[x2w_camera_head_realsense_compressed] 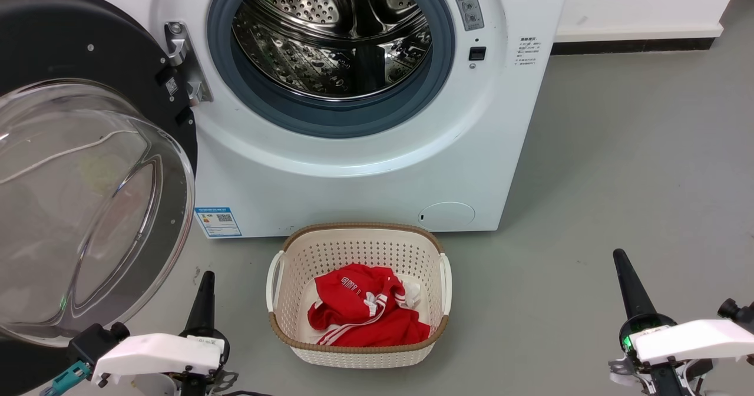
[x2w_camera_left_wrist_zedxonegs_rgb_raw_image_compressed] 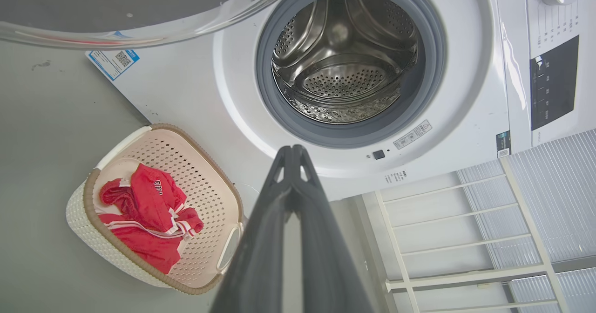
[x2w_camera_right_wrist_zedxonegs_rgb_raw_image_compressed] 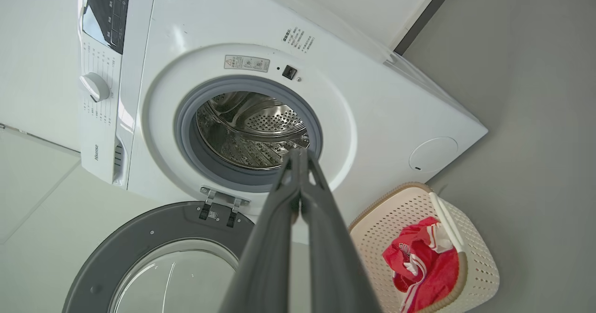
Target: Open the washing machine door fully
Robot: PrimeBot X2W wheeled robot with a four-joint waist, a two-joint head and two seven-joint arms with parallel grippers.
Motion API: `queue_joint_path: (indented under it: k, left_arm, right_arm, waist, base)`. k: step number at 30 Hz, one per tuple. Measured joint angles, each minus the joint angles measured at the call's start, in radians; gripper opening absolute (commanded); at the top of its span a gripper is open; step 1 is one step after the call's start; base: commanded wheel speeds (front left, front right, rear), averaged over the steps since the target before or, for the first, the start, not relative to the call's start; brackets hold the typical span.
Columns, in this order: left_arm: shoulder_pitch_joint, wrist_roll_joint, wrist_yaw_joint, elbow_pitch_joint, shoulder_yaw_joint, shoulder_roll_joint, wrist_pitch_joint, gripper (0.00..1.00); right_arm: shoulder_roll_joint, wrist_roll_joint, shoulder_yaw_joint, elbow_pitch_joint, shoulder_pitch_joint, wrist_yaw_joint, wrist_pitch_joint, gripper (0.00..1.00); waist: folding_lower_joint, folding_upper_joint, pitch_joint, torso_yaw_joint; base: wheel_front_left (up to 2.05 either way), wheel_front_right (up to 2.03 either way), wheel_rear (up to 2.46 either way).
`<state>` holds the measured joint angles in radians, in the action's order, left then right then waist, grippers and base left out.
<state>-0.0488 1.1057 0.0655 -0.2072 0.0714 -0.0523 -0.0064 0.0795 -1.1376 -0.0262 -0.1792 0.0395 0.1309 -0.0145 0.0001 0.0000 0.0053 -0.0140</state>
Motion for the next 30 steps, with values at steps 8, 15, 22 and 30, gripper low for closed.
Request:
queue_joint_path:
  k: [8, 15, 22, 30]
  left_arm:
    - [-0.009, 0.082, 0.010, -0.007, 0.007, 0.000, 0.021, 0.00]
    - [-0.020, 0.190, 0.024, -0.015, 0.016, 0.001, 0.047, 0.00]
    - [-0.026, 0.253, 0.032, -0.020, 0.022, 0.001, 0.061, 0.00]
    - [-0.035, 0.321, 0.040, -0.024, 0.028, 0.001, 0.076, 0.00]
  right_arm:
    - [0.000, -0.083, -0.007, -0.011, 0.008, 0.000, 0.016, 0.00]
    - [0.000, -0.192, -0.017, -0.023, 0.021, 0.000, 0.035, 0.00]
    - [0.000, -0.254, -0.024, -0.031, 0.024, 0.000, 0.050, 0.00]
    - [0.000, -0.321, -0.031, -0.041, 0.036, 0.000, 0.062, 0.00]
  waist:
    - [0.0000, 0.0000, 0.000, 0.002]
    - [0.0000, 0.0000, -0.001, 0.005]
    - [0.0000, 0.0000, -0.001, 0.006]
    - [0.0000, 0.0000, -0.001, 0.008]
  base:
    - [0.00, 0.00, 0.00]
    - [0.00, 0.00, 0.00]
    - [0.00, 0.00, 0.00]
    - [0.00, 0.00, 0.00]
